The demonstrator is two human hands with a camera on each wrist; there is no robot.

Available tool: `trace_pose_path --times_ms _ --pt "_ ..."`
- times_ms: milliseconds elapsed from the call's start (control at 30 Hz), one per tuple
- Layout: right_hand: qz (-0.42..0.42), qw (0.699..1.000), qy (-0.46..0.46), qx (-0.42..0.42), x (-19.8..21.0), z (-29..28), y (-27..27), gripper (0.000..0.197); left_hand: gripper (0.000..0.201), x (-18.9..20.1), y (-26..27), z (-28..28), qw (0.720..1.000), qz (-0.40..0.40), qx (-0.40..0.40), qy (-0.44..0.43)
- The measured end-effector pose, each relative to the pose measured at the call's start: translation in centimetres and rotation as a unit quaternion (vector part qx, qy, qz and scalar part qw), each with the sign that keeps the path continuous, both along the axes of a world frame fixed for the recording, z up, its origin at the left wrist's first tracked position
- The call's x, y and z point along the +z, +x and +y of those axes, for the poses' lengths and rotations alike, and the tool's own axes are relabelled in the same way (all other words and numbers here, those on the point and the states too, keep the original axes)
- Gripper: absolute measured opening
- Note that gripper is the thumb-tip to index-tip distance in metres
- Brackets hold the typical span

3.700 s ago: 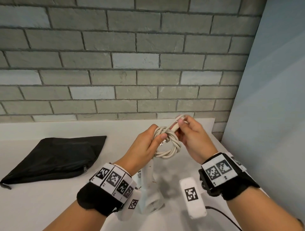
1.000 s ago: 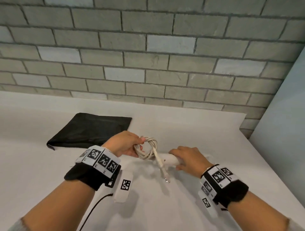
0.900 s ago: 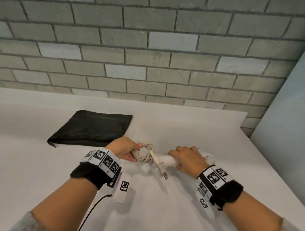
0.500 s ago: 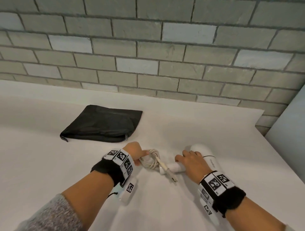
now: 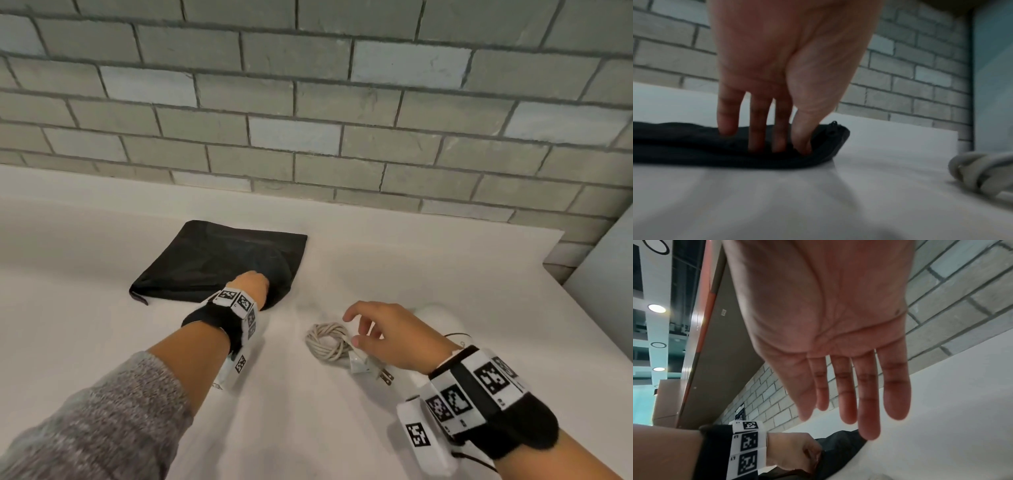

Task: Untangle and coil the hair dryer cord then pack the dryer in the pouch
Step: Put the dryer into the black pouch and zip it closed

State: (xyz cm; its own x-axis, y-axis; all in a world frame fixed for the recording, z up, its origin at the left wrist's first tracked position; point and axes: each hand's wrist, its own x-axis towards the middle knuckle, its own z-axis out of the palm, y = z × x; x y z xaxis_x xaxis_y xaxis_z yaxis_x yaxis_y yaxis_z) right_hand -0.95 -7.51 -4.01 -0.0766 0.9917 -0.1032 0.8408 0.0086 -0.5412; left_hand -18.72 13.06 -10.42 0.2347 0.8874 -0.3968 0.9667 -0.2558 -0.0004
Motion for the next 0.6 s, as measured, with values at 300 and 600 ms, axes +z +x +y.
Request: trace_pose_path --times_ms 300,600 --pt "-0.033 0.994 0.072 -0.076 1.4 4.2 -0.5 0.044 0.017 3.8 3.3 -7.0 0.905 -0.323 -0.257 0.106" --pt "-0.04 0.994 0.059 -0.082 1.5 5.6 0.5 0.016 0.029 4.3 0.4 -8.8 0.92 -0.254 -0.262 0.14"
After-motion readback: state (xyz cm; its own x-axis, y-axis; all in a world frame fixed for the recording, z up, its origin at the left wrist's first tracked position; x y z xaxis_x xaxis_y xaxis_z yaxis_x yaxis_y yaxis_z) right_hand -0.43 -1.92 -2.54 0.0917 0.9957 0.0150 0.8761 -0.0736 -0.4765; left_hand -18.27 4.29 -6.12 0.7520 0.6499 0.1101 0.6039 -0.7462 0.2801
